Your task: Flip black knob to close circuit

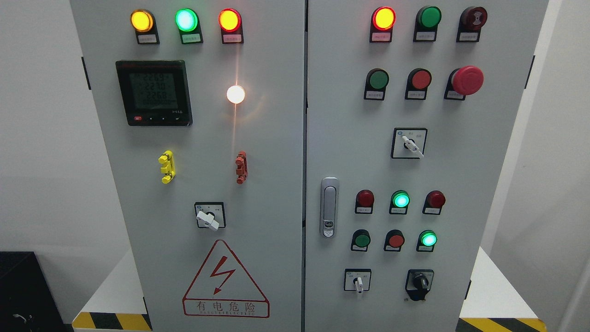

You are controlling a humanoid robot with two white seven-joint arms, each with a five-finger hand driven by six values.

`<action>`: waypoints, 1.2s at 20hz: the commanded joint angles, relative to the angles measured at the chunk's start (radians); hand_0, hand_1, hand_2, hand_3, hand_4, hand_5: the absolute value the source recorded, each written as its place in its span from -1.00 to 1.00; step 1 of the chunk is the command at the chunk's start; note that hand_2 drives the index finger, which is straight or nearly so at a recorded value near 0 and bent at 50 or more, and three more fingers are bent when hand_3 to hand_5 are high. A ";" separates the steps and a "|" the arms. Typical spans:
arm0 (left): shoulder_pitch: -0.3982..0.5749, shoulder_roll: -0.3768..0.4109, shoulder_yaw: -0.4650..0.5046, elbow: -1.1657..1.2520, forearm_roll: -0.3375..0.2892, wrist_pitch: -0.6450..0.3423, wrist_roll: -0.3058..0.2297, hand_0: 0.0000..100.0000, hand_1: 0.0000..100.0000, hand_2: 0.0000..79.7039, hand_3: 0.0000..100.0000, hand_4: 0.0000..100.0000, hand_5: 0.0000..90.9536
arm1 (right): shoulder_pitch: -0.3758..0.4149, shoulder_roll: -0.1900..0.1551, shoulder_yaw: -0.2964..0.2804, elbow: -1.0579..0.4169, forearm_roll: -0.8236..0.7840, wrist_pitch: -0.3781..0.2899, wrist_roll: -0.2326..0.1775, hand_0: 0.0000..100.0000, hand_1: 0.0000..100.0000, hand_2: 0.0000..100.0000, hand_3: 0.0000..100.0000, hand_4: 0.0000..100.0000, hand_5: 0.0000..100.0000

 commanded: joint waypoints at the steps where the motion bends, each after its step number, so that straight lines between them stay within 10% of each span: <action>1: 0.023 0.000 0.000 -0.029 0.000 0.001 0.001 -0.76 0.11 -1.00 -1.00 -1.00 -1.00 | 0.024 -0.005 0.003 -0.288 0.042 -0.005 -0.050 -1.00 -0.70 -0.73 -0.38 -0.37 -0.37; 12: 0.023 0.000 0.000 -0.029 0.000 0.001 0.001 -0.76 0.11 -1.00 -1.00 -1.00 -1.00 | 0.037 -0.009 -0.042 -0.532 0.415 -0.022 -0.110 -1.00 -0.69 -0.36 0.09 0.00 -0.03; 24: 0.023 0.000 0.000 -0.029 0.000 0.001 0.001 -0.76 0.11 -1.00 -1.00 -1.00 -1.00 | 0.024 -0.027 -0.053 -0.736 0.756 -0.017 -0.398 -1.00 -0.69 0.12 0.52 0.39 0.60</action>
